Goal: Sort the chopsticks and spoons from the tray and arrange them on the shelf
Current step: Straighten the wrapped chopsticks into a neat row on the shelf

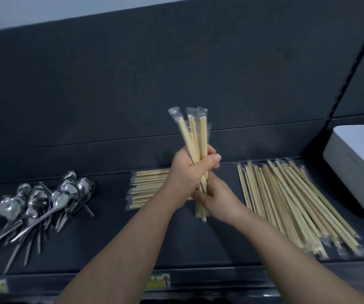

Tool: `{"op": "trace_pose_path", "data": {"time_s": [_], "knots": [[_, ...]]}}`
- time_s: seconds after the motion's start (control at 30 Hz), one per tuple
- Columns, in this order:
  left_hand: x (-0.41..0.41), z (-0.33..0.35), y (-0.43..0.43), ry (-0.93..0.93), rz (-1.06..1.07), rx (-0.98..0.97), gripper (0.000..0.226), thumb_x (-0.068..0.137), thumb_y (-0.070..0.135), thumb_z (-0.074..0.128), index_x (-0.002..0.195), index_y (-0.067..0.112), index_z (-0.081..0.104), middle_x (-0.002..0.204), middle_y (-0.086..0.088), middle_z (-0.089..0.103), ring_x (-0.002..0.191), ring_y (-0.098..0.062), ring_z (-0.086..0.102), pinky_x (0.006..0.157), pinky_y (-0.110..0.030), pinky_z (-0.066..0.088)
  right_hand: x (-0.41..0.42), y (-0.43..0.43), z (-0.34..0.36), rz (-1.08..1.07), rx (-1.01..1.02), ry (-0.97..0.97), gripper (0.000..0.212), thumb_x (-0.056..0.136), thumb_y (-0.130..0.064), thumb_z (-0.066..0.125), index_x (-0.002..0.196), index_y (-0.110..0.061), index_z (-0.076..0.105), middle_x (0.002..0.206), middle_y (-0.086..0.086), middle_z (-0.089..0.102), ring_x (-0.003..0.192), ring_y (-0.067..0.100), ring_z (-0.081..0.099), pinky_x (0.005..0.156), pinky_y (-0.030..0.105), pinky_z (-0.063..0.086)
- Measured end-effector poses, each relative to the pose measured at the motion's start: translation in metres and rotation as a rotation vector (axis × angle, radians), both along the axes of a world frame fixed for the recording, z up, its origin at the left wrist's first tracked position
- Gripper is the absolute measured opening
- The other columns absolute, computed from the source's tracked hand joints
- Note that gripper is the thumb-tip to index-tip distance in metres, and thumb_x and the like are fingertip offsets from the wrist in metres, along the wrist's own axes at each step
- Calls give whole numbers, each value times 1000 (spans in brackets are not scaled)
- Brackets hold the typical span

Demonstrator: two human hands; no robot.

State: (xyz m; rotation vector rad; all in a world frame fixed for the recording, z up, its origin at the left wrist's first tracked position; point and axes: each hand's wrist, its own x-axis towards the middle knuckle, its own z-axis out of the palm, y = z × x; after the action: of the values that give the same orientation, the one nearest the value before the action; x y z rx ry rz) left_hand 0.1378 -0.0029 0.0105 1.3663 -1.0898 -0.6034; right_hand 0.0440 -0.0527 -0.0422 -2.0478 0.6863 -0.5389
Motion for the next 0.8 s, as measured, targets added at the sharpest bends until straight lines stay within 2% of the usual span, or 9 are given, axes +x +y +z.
{"op": "trace_pose_path", "data": {"time_s": [0.07,0.13,0.23,0.37,0.5,0.57,0.67,0.73,0.8], "knots": [[3,0,7,-33,-14,19,10,85,2,69,92,2,62,73,0,62,70,-7,61,70,-20,52,7,10,-5,14,66,-61,51,89,-19,63,134,-18,40,111,-6,62,102,11,61,88,32,52],[7,-5,13,-30,-4,87,22,78,10,76,93,8,62,76,4,62,71,-6,61,71,-22,54,11,19,-14,30,126,-61,57,88,-20,65,137,-20,36,116,-10,59,108,7,58,90,26,50],[11,-14,19,-9,-9,118,30,73,22,70,97,6,63,80,2,63,76,-9,61,75,-26,53,15,30,-31,2,164,-46,47,91,-21,62,133,-19,41,121,-6,60,112,10,57,95,32,48],[17,-9,24,110,21,-17,14,90,2,63,104,0,59,80,-2,61,68,-1,62,67,-15,51,19,36,-32,-74,161,-95,24,95,-19,54,116,-21,44,103,0,62,92,17,59,83,40,50],[23,-7,25,219,18,-56,8,94,5,59,100,10,59,77,3,60,73,-9,61,72,-23,53,18,41,-33,-109,125,-74,26,95,-22,54,117,-15,42,96,8,61,83,25,60,76,48,52],[25,-6,25,229,16,-58,11,94,3,59,103,9,57,77,1,60,73,-11,61,72,-24,54,17,44,-34,-132,104,-81,29,95,-23,54,119,-15,41,98,5,60,85,22,58,76,46,51],[23,-9,27,134,-6,31,16,91,0,61,106,3,56,75,-6,59,69,-10,62,70,-21,55,15,47,-43,-157,57,34,38,90,-25,63,120,-18,40,100,-1,56,91,17,56,79,36,49],[23,-13,29,120,3,61,13,92,0,59,105,0,56,75,-9,58,69,-14,61,68,-18,54,11,48,-51,-98,192,49,41,83,-24,73,113,-22,45,94,-5,59,86,10,58,77,31,49],[29,-15,30,117,39,24,12,93,2,58,104,-2,54,74,-11,57,71,-20,60,69,-21,55,8,48,-55,15,426,-24,39,81,-24,75,110,-23,51,91,-4,64,80,7,61,73,32,51]]}}
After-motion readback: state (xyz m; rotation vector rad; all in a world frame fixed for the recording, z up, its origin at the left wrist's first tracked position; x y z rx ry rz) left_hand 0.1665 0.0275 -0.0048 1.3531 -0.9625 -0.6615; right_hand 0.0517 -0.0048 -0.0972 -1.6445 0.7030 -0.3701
